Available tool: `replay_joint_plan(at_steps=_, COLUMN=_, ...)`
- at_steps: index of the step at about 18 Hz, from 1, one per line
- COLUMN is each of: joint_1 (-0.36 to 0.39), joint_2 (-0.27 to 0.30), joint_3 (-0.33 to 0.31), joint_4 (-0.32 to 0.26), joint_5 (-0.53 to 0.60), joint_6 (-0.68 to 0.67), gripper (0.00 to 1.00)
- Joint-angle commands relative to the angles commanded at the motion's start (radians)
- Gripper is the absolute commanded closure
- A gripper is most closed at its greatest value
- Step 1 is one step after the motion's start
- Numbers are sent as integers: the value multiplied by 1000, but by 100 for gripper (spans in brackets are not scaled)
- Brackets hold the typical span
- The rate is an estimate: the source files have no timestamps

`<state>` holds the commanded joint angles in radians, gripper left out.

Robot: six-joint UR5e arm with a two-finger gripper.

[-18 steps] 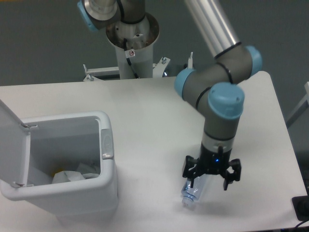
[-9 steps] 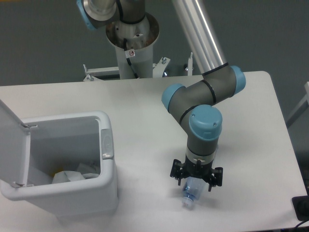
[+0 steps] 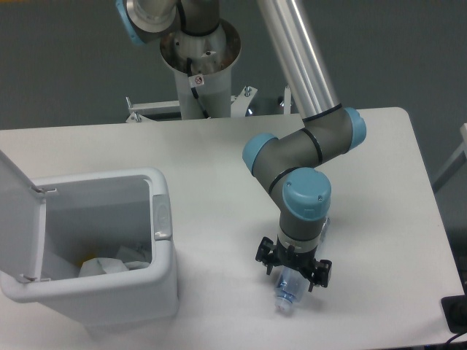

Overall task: Place the trash in the trash can
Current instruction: 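Lower the gripper around the bottle's cap end and close on it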

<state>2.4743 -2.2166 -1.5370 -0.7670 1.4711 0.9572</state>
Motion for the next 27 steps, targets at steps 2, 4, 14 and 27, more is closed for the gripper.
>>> replay_joint_plan(at_steps=2, joint_1=0, joint_2=0, joint_3=0, joint_4=0, joint_5=0, joint_6=0, gripper=0)
replay_joint_plan(at_steps=4, joint_1=0, joint_2=-2, joint_3=0, joint_4=2, joint_5=2, joint_6=-2, gripper=0)
replay_joint_plan(at_steps=14, joint_1=0, joint_2=-18, joint_3=0, joint_4=15, joint_5=32, joint_6=-8, gripper=13)
replay_joint_plan(at_steps=27, joint_1=0, joint_2=-11, joint_3=-12, joint_4=20, joint_5=38, joint_6=-17, gripper=43)
